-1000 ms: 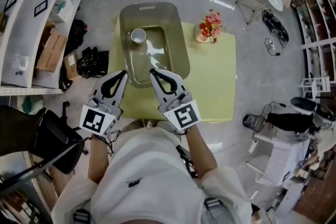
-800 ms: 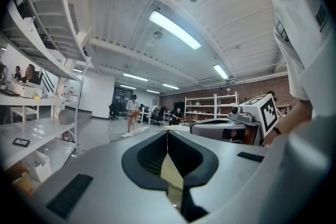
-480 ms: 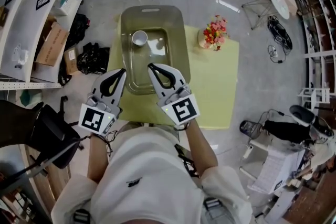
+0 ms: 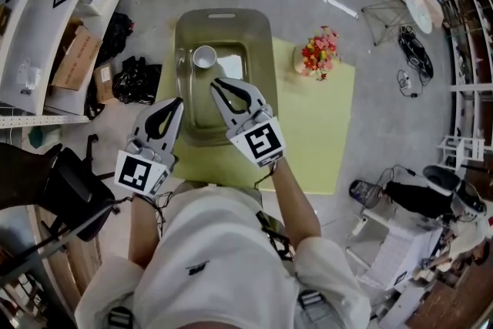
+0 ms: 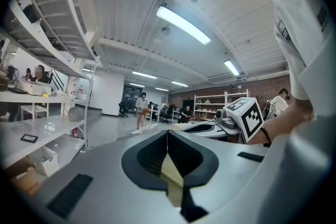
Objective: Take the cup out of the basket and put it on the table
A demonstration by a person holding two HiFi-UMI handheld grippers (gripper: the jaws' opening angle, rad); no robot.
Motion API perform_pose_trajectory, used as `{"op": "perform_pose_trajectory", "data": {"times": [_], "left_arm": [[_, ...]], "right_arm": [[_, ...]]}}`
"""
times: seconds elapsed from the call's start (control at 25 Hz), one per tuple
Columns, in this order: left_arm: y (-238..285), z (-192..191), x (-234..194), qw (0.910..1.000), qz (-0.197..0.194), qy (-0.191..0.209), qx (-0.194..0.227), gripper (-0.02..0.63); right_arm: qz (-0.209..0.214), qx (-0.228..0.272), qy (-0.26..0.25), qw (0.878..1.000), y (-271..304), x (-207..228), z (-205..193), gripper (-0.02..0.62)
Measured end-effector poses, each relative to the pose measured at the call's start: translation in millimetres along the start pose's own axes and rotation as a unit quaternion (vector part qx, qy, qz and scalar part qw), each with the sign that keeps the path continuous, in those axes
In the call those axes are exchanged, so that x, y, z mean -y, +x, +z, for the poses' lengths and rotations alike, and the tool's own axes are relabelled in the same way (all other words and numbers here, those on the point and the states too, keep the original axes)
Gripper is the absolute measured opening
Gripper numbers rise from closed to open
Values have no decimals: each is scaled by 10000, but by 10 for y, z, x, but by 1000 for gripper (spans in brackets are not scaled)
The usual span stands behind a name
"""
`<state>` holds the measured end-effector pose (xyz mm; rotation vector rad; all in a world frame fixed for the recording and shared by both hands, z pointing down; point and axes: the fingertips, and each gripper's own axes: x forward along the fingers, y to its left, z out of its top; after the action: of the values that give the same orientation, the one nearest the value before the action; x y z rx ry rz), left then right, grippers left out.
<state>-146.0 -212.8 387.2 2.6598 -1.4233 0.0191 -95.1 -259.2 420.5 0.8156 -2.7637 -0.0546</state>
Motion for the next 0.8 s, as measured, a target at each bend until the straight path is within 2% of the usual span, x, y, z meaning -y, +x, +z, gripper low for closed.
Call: {"op": "perform_pose_trajectory", "data": {"times": [0.4,0.8], "left_arm": [[149,-39,-193,9999,98,-52,-34,11],[206,-103,-335,9998,153,-108,-57,11]], "right_arm": [[377,-664,-124,9970,471,213,-378,26],[729,-1493,-407,9853,908,295,-928,165]]}}
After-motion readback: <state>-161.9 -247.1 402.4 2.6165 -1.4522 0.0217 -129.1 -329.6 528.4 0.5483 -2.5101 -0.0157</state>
